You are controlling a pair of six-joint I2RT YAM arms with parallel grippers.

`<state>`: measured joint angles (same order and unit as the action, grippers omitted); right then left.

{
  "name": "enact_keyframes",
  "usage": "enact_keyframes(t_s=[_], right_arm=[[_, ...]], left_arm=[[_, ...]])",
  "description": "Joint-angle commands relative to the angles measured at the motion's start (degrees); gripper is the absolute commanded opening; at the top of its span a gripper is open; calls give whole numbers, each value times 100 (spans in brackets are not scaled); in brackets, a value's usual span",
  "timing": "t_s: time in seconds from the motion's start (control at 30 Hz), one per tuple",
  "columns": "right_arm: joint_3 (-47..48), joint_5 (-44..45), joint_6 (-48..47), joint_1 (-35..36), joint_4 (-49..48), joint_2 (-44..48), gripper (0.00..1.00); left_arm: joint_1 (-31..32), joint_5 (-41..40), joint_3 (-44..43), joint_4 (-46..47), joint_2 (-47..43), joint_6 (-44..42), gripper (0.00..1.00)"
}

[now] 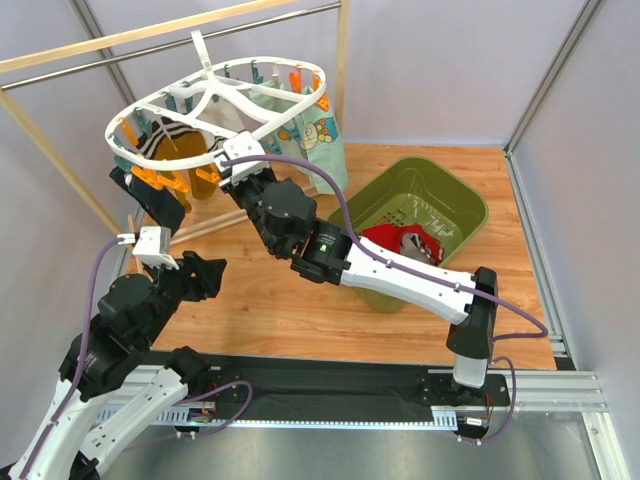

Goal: Remove the socks clipped to the hanger

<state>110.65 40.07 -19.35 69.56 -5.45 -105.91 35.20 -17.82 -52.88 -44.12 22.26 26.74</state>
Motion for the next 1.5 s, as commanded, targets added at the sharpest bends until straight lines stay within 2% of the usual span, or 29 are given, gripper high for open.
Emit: enact_keyframes(t_s=[0.0,0.27,0.47,0.57,0.67,0.7,0.73,0.77,0.83,0.87,1.0,1.1,1.23,1.47], right_arm=[[-298,115,203,-179,-316,562,0],[-1045,-307,1073,-794,-70,1265,1],[-993,-501,1241,-1286,158,1318,3],[-966,-623,1442,-1515,299,1362,10],[-1080,-711,1627,-1778,448,1502,37],[-1150,-703,1654,-1823,457,1546,49],[-1282,-720,1680,-1858,475,1686,53],[-1379,-746,1741,-1902,527,1757,62],[-1607,-956,1786,-1911,711,1976,70],[-2000,-1097,1856,-1911,695,2273,79],[-3223,-2044,2206,-1894,282,3013,93],[-3962,-2476,2304,-1727,-43,3409,93],[-4394,-2381,2287,-1105,-455,3437,86],[-4359,-2487,2322,-356,-1536,2524,77]], left_arm=[[4,95,-161,167,112,-11,71],[4,-230,-547,-141,112,-222,71],[4,-309,-793,-342,120,-222,70],[4,-414,-960,-474,199,-248,71],[4,-493,-1066,-554,305,-292,71],[4,-537,-1058,-563,349,-318,71],[4,-590,-1049,-571,436,-345,71],[4,-756,-1031,-589,489,-345,72],[4,-819,-1040,-659,647,-319,72],[4,-802,-1049,-659,691,-258,72],[-4,-801,-1075,-554,867,-240,72],[-4,-819,-1171,-502,1052,-231,72],[-13,-810,-1294,-361,1298,-266,72],[-136,-1197,-1900,-545,1649,-327,73]])
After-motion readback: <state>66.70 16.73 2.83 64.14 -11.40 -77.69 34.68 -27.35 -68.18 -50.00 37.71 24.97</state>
